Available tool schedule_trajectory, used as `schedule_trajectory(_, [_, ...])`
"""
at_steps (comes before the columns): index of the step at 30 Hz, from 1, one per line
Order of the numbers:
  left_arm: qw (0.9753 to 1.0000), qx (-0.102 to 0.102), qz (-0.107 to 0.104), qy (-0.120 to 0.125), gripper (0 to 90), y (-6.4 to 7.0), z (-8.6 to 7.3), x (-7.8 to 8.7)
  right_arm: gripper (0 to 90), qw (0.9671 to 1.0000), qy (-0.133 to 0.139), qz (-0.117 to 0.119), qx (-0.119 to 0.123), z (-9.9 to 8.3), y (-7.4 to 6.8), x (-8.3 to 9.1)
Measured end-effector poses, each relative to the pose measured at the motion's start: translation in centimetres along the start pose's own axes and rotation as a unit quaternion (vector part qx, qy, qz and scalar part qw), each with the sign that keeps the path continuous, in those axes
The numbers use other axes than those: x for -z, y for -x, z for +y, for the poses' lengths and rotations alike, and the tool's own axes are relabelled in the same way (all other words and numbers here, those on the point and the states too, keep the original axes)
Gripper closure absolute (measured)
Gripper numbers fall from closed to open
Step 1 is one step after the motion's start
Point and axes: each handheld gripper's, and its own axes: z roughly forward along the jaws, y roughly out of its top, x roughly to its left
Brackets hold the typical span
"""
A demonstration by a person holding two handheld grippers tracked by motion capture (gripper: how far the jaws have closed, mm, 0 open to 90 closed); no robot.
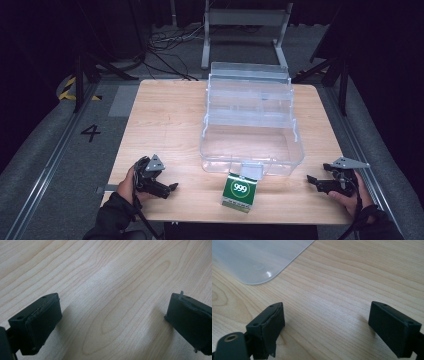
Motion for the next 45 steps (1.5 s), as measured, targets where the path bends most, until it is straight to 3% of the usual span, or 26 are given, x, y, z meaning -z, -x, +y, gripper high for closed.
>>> schedule_trajectory(3, [1.0,0.008,0.006,0.0,0.6,0.1,-0.1,0.1,13.9,1.0,0.0,0.0,0.0,0.0,0.0,0.0])
schedule_trajectory(12, [0.9997,-0.009,-0.005,-0.023,4.3,0.1,0.4,0.4,13.9,1.0,0.0,-0.001,-0.001,0.0,0.0,0.0])
schedule_trajectory(15, [0.9994,-0.021,-0.011,-0.024,21.6,0.6,0.8,0.8,14.3,1.0,-0.001,-0.001,-0.001,0.0,0.0,0.1])
schedule_trajectory(17, [0.9993,-0.025,-0.005,-0.028,14.7,1.0,1.0,1.0,14.4,1.0,-0.003,-0.001,0.0,0.0,-0.1,0.1])
schedule_trajectory(19, [0.9992,-0.027,-0.004,-0.029,20.9,1.1,1.1,1.1,15.0,1.0,-0.004,-0.003,0.004,0.0,-0.1,0.1])
schedule_trajectory(23, [0.9993,-0.025,-0.024,-0.015,17.0,1.8,1.5,1.7,18.2,0.9998,-0.008,0.0,0.017,0.2,-0.3,0.3])
schedule_trajectory(31, [0.9983,-0.051,-0.022,-0.017,16.8,3.4,2.6,2.0,23.3,0.9996,-0.012,0.012,0.025,0.2,-0.5,0.5])
schedule_trajectory(38, [0.9967,-0.073,-0.03,-0.016,16.6,5.0,3.8,2.1,33.6,0.9972,-0.006,0.053,0.053,0.8,-1.7,1.6])
schedule_trajectory(45, [0.9961,-0.079,-0.038,-0.01,18.3,6.6,4.4,2.0,42.2,0.9895,-0.011,0.103,0.101,1.9,-5.3,2.2])
